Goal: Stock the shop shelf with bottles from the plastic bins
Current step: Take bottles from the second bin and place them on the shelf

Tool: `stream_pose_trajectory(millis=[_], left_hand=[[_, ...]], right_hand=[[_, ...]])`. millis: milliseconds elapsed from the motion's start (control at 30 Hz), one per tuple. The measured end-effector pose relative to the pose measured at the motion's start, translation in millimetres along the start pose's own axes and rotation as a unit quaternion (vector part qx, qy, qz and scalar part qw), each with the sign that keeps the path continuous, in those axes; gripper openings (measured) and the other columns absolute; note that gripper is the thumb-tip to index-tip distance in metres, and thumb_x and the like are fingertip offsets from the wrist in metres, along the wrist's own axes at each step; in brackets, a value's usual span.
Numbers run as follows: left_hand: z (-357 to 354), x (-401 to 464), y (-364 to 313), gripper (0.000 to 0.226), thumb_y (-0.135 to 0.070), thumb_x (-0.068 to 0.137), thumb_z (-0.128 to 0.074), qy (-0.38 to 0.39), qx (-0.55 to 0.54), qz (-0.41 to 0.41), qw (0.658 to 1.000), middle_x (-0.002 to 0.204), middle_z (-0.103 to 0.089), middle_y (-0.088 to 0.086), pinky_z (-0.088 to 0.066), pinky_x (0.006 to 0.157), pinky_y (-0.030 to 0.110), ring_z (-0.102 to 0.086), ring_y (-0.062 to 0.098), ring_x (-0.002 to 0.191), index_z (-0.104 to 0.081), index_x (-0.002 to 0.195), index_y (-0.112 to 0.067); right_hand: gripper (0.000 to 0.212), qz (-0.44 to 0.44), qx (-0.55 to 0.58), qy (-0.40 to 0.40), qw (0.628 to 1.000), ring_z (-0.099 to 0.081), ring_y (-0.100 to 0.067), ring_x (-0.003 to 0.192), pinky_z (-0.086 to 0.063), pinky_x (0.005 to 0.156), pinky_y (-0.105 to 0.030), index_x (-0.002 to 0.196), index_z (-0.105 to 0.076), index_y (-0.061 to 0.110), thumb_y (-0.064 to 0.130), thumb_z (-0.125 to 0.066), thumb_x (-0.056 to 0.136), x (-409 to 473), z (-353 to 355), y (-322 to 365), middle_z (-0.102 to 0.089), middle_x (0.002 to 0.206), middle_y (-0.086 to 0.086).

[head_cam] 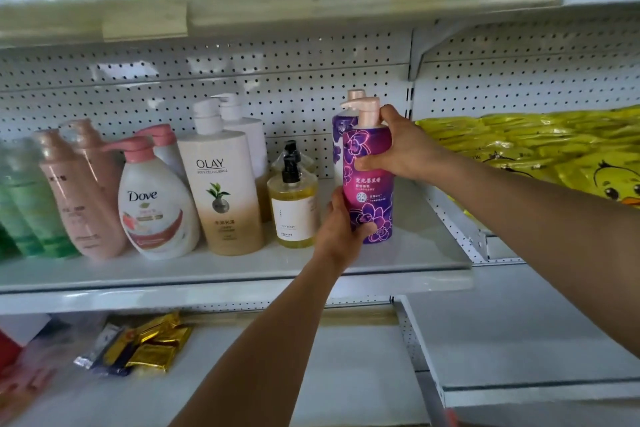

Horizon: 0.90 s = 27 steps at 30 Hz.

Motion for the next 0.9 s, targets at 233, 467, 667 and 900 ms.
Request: stream_pose_trajectory(millis=[233, 467, 667, 900], left_hand=[[-0.7, 2.3, 3.7, 0.083, -0.024, 0.078, -0.075, -0.005, 0.008, 0.012, 1.0, 0.135, -0.051, 0.005, -0.048, 0.1, 0.04, -0.054, 0.02, 0.118, -0.023, 0.143, -0.02], [2.1, -3.4, -9.5, 0.084, -0.023, 0.08, -0.074, 0.01, 0.071, 0.023, 0.997, 0.136, -0.047, 0.011, -0.045, 0.102, 0.044, -0.05, 0.028, 0.123, -0.02, 0.145, -0.012], [14.3, -34.9, -18.1, 0.068, -0.024, 0.085, -0.066, 0.035, 0.133, -0.01, 0.99, 0.134, -0.048, 0.007, -0.043, 0.099, 0.037, -0.047, 0.024, 0.124, -0.028, 0.14, -0.013], [59.5, -92.8, -33.0, 0.026, -0.037, 0.092, -0.06, -0.007, 0.197, -0.035, 0.98, 0.105, -0.066, -0.011, -0.053, 0.078, 0.031, -0.064, 0.009, 0.089, -0.056, 0.116, -0.028]], right_hand=[[0.071, -0.004, -0.013, -0.008, 1.0, -0.058, -0.026, 0.109, -0.049, 0.079, -0.031, 0.127, -0.038, 0.017, 0.025, -0.083, 0.073, 0.4, -2.9, -0.7, -0.053, 0.126, -0.009], [0.077, -0.035, -0.104, 0.01, 0.994, -0.051, -0.03, 0.12, -0.047, 0.088, -0.035, 0.139, -0.03, 0.014, 0.035, -0.076, 0.08, -8.0, -6.9, 4.7, -0.048, 0.131, -0.013], [0.075, -0.03, -0.206, 0.005, 0.978, -0.054, -0.035, 0.115, -0.048, 0.088, -0.041, 0.143, -0.025, 0.012, 0.026, -0.069, 0.085, -34.9, 2.4, 16.7, -0.045, 0.129, -0.016], [0.034, 0.052, -0.319, -0.084, 0.943, -0.061, -0.03, 0.101, -0.051, 0.075, -0.039, 0.122, -0.047, 0.015, 0.027, -0.056, 0.091, -99.1, -1.2, 47.0, -0.055, 0.121, -0.007]])
Point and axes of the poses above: each hand's wrist, its own x-axis towards the middle knuckle, its own z-axis out of the back of the hand, y = z × x, the point moved 9 cm from there along x, towards the middle knuckle
